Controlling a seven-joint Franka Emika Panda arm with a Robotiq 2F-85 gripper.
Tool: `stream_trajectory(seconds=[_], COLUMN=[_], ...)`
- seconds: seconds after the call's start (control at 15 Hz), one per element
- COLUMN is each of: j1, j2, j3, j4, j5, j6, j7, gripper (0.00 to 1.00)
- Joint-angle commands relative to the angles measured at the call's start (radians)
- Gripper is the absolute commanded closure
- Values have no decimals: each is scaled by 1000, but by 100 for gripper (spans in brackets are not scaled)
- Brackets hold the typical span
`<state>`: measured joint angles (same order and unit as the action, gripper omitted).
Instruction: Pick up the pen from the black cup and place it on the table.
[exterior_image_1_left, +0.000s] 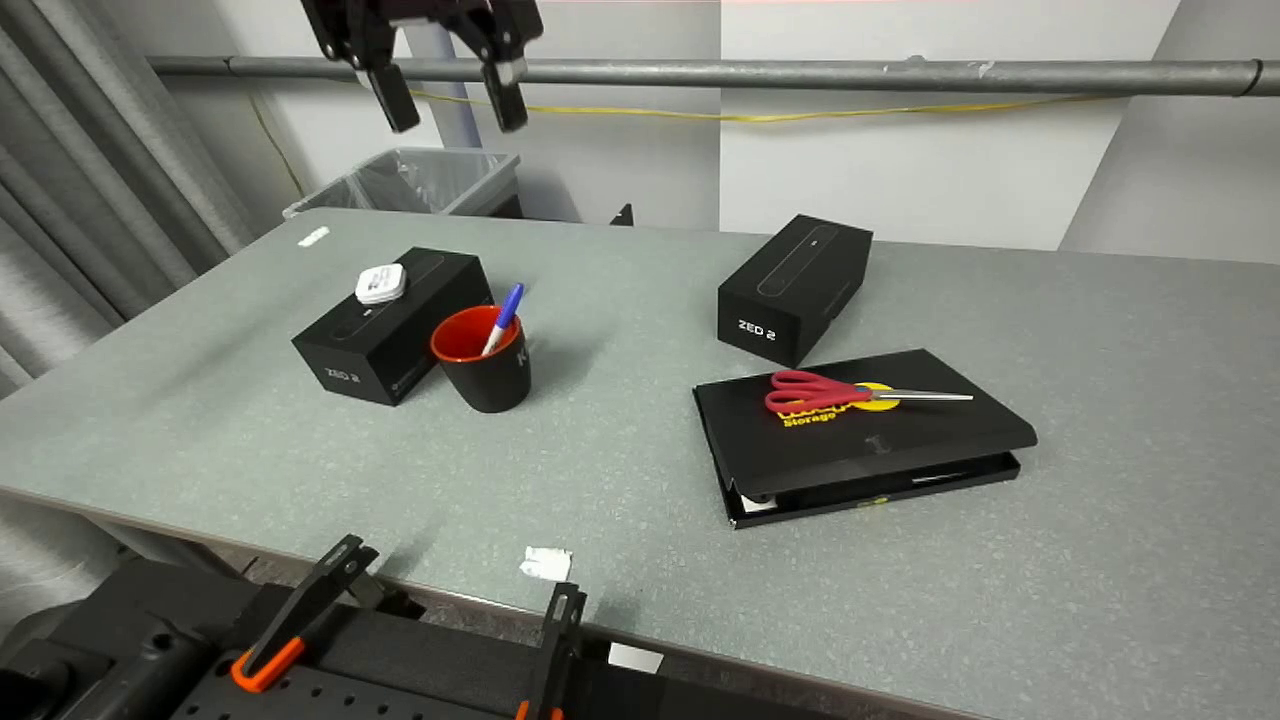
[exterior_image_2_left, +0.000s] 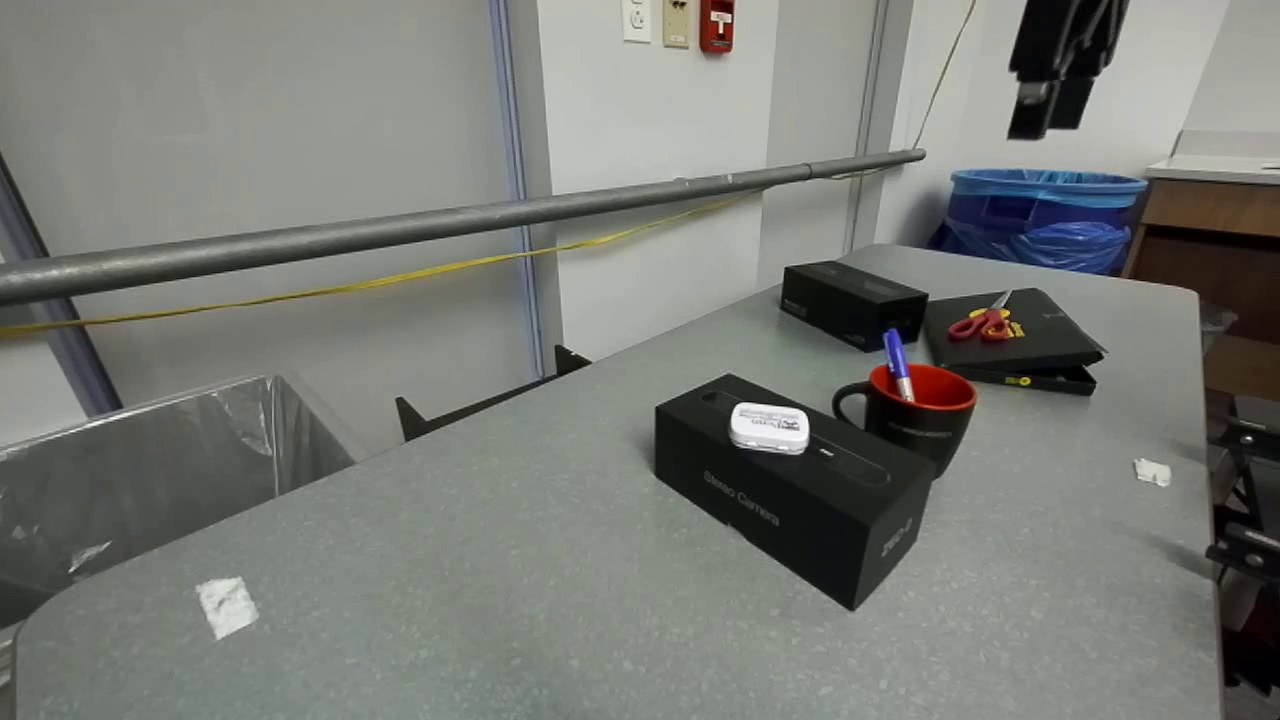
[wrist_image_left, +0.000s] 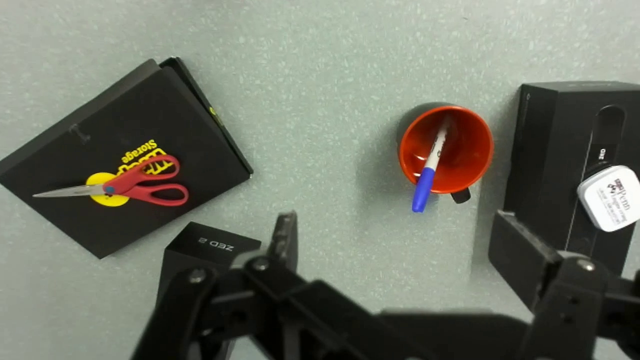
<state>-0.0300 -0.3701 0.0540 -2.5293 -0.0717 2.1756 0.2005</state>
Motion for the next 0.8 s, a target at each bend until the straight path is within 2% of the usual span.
stream_trajectory(seconds=[0.0,0.13,0.53,0.73], j1=[3,7,5,-2], j2=[45,87,63,135], j3=[9,12,9,42], j4=[3,7,8,3], j5=[-1,-2,-1,-33], j6=[29,39,38,127], j7=[27,34,32,136], gripper=[0,0,0,0])
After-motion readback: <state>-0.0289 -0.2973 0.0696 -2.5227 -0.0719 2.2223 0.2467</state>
